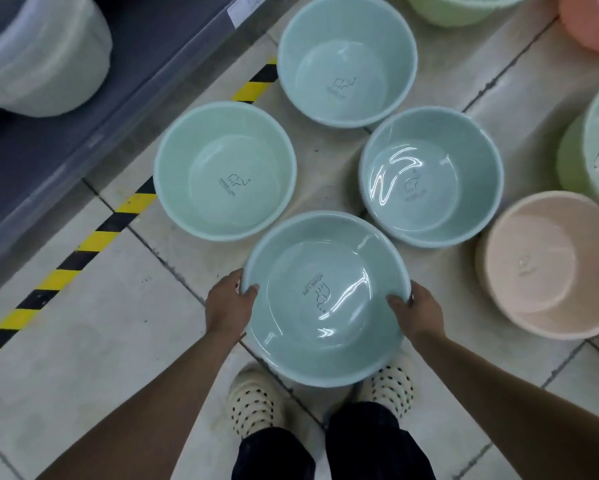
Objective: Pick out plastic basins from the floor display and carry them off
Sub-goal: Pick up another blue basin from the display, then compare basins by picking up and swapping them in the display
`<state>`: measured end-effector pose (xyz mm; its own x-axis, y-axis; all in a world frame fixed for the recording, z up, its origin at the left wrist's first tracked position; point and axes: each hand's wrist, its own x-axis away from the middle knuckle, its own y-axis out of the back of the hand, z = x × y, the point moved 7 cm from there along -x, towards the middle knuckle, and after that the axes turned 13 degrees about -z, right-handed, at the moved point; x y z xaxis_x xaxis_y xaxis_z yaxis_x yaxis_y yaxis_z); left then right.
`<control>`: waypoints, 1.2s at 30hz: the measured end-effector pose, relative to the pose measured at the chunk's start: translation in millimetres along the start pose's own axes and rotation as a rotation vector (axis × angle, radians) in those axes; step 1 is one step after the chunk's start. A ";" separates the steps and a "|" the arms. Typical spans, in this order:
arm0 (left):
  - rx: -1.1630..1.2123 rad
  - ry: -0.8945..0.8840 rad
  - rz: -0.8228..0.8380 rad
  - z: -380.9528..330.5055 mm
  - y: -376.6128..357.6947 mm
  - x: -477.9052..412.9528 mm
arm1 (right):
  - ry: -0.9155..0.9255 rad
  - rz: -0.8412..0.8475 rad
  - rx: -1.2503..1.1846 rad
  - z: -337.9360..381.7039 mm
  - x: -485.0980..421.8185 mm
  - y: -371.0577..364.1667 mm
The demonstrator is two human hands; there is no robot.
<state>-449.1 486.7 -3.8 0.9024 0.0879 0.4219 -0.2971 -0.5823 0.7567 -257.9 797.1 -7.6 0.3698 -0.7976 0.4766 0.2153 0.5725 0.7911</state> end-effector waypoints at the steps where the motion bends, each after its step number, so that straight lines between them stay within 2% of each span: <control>1: 0.005 0.010 0.005 4.6 -6.6 -3.3 | -0.023 0.011 -0.012 -5.7 -4.0 -7.7; 4: 0.026 0.030 0.019 15.0 -24.1 -12.0 | -0.068 0.042 -0.009 -19.5 -14.6 -24.4; 9: -0.005 0.014 0.058 26.1 -42.2 -17.9 | -0.043 0.077 0.028 -27.5 -29.0 -37.8; 14: -0.170 0.063 0.158 43.5 -56.8 -20.8 | -0.014 0.107 0.032 -25.9 -38.2 -47.9; 17: -0.192 0.040 0.170 36.8 -49.9 -10.7 | 0.002 0.091 0.052 -17.0 -36.3 -36.8; 24: -0.050 -0.024 0.037 -24.2 37.3 19.7 | -0.003 0.086 -0.009 38.1 0.1 32.2; 32: -0.039 0.028 -0.092 -99.8 162.9 24.2 | 0.137 0.104 -0.013 171.9 21.3 116.8; 36: -0.083 0.051 -0.131 -115.6 198.5 8.6 | 0.125 0.086 -0.023 227.9 31.9 136.2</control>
<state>-536.4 465.4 207.8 0.9186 0.2006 0.3405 -0.2052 -0.4944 0.8447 -422.8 806.3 202.7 0.4974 -0.7165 0.4891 0.1980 0.6426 0.7401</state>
